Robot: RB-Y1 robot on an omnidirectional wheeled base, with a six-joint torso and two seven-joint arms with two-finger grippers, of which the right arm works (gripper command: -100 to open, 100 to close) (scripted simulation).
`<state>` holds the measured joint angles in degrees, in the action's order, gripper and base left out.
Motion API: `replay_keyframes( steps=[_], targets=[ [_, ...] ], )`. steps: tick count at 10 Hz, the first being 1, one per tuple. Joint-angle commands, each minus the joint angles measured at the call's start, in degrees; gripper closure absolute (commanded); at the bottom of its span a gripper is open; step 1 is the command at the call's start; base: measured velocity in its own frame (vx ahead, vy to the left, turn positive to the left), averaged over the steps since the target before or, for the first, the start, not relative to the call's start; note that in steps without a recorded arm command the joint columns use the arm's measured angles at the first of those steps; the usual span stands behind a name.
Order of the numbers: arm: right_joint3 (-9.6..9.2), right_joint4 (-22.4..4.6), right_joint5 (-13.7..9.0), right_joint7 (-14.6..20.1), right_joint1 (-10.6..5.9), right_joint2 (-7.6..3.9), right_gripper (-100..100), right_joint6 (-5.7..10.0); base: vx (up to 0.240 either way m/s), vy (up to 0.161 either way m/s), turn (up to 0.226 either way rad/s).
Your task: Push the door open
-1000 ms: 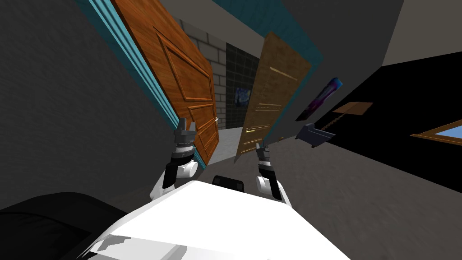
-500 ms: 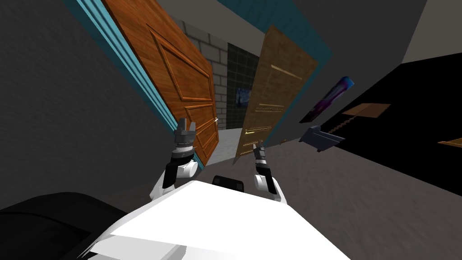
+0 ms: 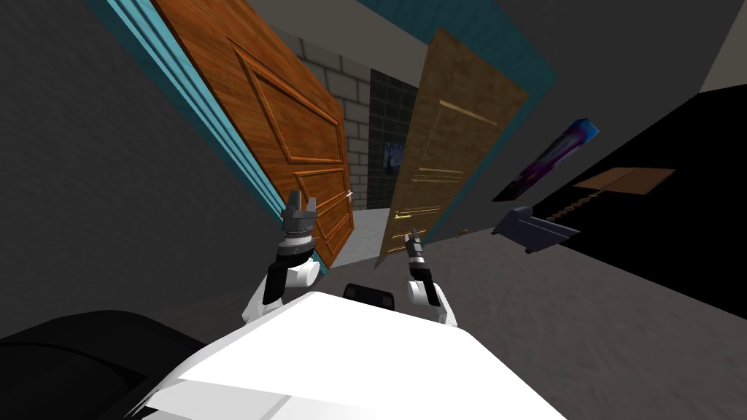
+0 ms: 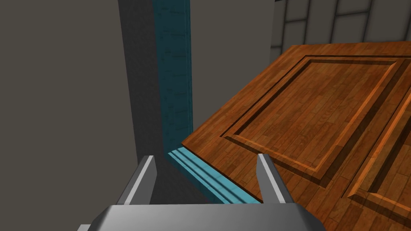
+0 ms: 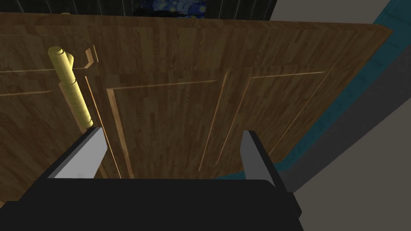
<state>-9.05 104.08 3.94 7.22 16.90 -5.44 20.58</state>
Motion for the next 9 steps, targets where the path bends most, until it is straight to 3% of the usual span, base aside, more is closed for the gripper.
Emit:
replay_keyframes(
  steps=[1, 7, 9],
  targets=[
    [-0.47, -1.88, -0.03, 0.09, -0.91, -0.14, -100, -0.37, 0.072, -0.115, 0.064],
    [-2.10, -8.46, -0.09, 0.36, -4.29, -0.44, -100, -1.99, 0.074, -0.116, 0.081],
    [-2.86, -11.53, -0.12, 0.48, -5.86, -0.52, -100, -2.75, 0.094, -0.179, 0.115]
  ],
)
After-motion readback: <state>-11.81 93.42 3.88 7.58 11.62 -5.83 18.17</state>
